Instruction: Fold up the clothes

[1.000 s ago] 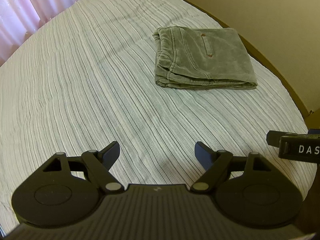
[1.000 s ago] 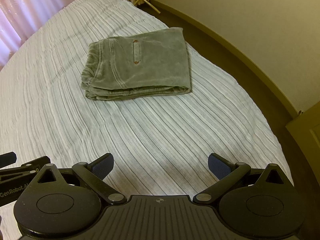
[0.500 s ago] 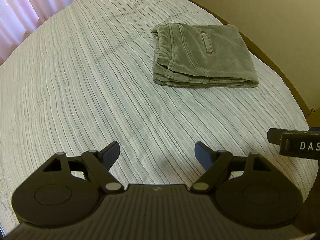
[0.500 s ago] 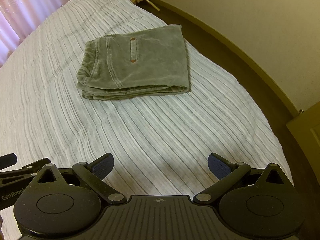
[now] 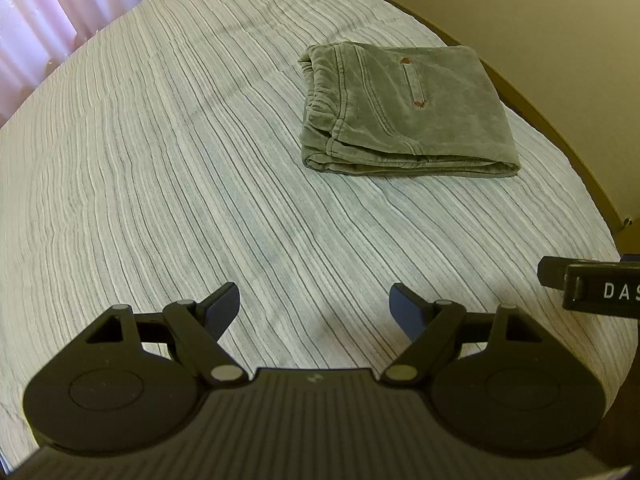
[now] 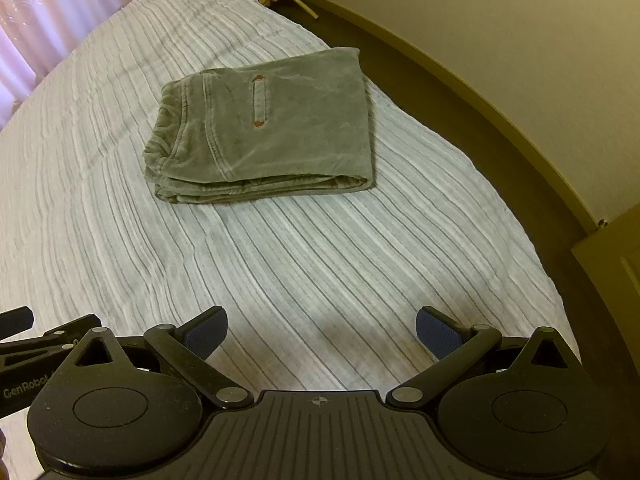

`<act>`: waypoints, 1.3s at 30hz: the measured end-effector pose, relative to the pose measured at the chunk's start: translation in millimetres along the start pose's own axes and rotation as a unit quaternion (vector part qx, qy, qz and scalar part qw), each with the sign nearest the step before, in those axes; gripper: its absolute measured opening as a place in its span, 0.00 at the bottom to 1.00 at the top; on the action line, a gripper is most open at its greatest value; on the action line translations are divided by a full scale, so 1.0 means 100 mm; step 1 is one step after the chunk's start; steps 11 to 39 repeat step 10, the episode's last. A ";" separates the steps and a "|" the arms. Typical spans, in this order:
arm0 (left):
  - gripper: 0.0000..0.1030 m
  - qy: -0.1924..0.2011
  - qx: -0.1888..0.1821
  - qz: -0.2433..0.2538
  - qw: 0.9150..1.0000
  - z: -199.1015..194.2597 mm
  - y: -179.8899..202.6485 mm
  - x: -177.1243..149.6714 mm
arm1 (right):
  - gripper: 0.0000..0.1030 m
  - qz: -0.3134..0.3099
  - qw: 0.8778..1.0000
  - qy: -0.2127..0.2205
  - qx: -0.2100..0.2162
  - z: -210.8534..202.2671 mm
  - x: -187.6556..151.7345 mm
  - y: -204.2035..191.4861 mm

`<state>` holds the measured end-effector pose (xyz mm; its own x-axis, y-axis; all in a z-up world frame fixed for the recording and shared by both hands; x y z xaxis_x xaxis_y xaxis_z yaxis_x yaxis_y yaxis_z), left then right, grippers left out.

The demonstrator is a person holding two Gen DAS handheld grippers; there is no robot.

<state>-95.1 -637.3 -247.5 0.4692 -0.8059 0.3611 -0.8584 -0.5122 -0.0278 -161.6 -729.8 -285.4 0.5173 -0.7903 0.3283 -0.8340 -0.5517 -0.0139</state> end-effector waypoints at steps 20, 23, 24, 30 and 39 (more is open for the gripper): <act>0.77 0.012 0.003 -0.004 1.000 0.00 0.07 0.11 | 1.00 0.001 1.000 0.002 0.006 0.00 0.07 0.09; 0.77 0.012 0.003 -0.004 1.000 0.00 0.07 0.11 | 1.00 0.001 1.000 0.002 0.006 0.00 0.07 0.09; 0.77 0.012 0.003 -0.004 1.000 0.00 0.07 0.11 | 1.00 0.001 1.000 0.002 0.006 0.00 0.07 0.09; 0.77 0.012 0.003 -0.004 1.000 0.00 0.07 0.11 | 1.00 0.001 1.000 0.002 0.006 0.00 0.07 0.09; 0.77 0.012 0.003 -0.004 1.000 0.00 0.07 0.11 | 1.00 0.001 1.000 0.002 0.006 0.00 0.07 0.09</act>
Point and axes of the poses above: each gripper's, at about its wrist camera, not at the fingertips, and z roughly the way its jaws point, y to its right, x to its top, the point moved 2 cm from there along z, roughly the way its jaws point, and after that the axes turned 4 degrees about -x, right-handed, at the moved point
